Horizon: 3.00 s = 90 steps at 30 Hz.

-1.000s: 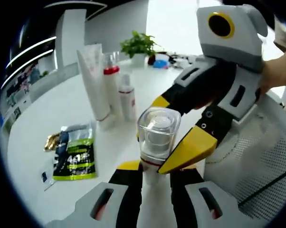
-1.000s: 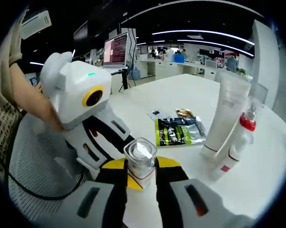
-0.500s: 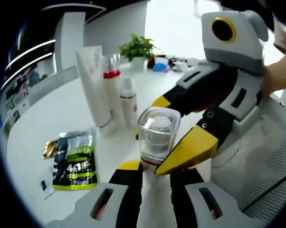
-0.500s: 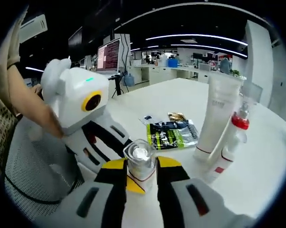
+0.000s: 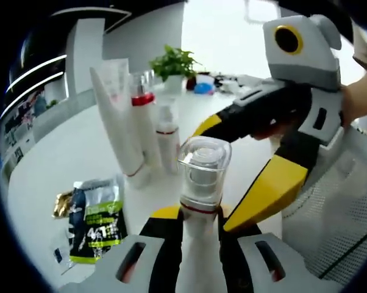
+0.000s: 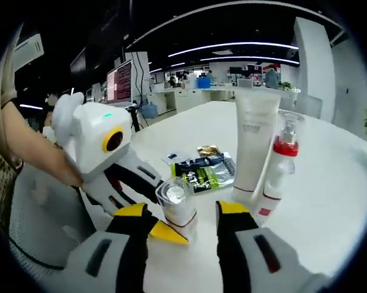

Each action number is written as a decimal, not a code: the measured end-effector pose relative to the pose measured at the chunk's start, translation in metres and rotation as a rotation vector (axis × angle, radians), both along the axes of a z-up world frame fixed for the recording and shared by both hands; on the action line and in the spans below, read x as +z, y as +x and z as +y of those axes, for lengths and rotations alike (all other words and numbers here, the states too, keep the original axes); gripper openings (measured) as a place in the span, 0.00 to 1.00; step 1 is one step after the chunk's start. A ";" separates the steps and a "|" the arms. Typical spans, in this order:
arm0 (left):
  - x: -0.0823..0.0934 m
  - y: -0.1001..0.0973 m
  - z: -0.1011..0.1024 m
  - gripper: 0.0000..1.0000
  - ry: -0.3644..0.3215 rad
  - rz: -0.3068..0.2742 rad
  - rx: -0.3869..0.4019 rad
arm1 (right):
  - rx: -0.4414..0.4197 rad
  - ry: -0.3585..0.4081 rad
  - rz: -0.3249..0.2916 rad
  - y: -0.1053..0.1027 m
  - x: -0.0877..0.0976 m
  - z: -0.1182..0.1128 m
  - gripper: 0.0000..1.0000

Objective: Arrange the skincare products in the storage area until every visible bottle or jar stands upright without overlapping.

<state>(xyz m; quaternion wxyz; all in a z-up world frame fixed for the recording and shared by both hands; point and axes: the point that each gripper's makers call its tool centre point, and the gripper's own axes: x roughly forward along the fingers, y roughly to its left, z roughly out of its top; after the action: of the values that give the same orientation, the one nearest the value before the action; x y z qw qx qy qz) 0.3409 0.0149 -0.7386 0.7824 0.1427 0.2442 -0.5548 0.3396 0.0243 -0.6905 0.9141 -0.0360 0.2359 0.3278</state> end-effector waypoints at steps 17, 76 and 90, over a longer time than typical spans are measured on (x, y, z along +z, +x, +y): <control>0.001 0.032 -0.022 0.18 -0.011 -0.004 -0.015 | -0.111 0.031 0.057 -0.003 -0.003 -0.040 0.71; 0.003 0.055 -0.032 0.31 -0.001 0.026 -0.015 | -0.215 0.070 0.081 -0.012 -0.005 -0.063 0.87; 0.021 0.034 0.024 0.51 -0.034 0.065 0.096 | -0.191 0.053 0.057 -0.018 0.009 -0.055 0.88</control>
<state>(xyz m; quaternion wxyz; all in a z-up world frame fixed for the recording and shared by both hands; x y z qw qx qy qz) 0.3746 0.0387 -0.7173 0.8022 0.0991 0.2667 -0.5249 0.3218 -0.0303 -0.6818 0.9348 0.0201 0.2553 0.2460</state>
